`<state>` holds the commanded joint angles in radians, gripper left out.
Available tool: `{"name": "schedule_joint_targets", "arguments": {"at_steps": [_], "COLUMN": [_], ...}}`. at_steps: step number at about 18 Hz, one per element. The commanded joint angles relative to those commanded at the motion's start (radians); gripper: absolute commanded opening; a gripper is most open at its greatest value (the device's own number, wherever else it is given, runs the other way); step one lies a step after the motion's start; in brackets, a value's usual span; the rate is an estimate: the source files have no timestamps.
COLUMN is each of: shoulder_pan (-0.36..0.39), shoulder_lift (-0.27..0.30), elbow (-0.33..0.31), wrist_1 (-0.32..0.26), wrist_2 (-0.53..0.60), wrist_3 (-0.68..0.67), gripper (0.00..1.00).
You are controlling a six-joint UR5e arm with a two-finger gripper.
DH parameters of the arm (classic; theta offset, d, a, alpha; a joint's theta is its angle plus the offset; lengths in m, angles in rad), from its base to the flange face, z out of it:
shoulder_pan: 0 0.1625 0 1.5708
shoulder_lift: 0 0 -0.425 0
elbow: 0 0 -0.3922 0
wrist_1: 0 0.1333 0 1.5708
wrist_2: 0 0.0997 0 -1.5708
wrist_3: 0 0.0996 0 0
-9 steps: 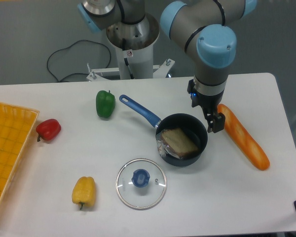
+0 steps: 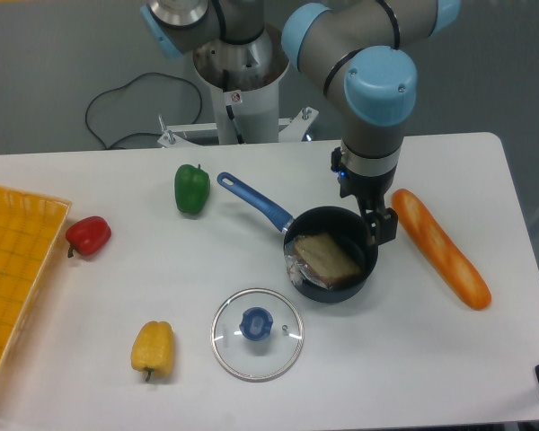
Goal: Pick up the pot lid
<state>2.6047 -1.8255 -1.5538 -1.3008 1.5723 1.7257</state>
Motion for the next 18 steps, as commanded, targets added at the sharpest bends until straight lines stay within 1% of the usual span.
{"name": "schedule_joint_targets", "arguments": {"at_steps": [3,6,8,10,12,15,18], "shoulder_pan": [0.002,-0.002,-0.005,-0.011,-0.046,-0.090,-0.138], "shoulder_lift": [0.003,0.011,0.021,0.022,0.014,-0.008,-0.025], "elbow": [-0.020,-0.043,-0.045,-0.039,-0.032,-0.022,-0.022], "wrist_1": [0.037,0.044,0.045,0.057,0.061,0.103,0.104], "wrist_2": [-0.038,-0.084,-0.089,-0.090,-0.092,-0.091,-0.058], "wrist_3": [-0.011,-0.047,-0.083,-0.183,-0.334,-0.472,-0.644], "gripper": [1.00,1.00,1.00,1.00,1.00,1.00,1.00]}}
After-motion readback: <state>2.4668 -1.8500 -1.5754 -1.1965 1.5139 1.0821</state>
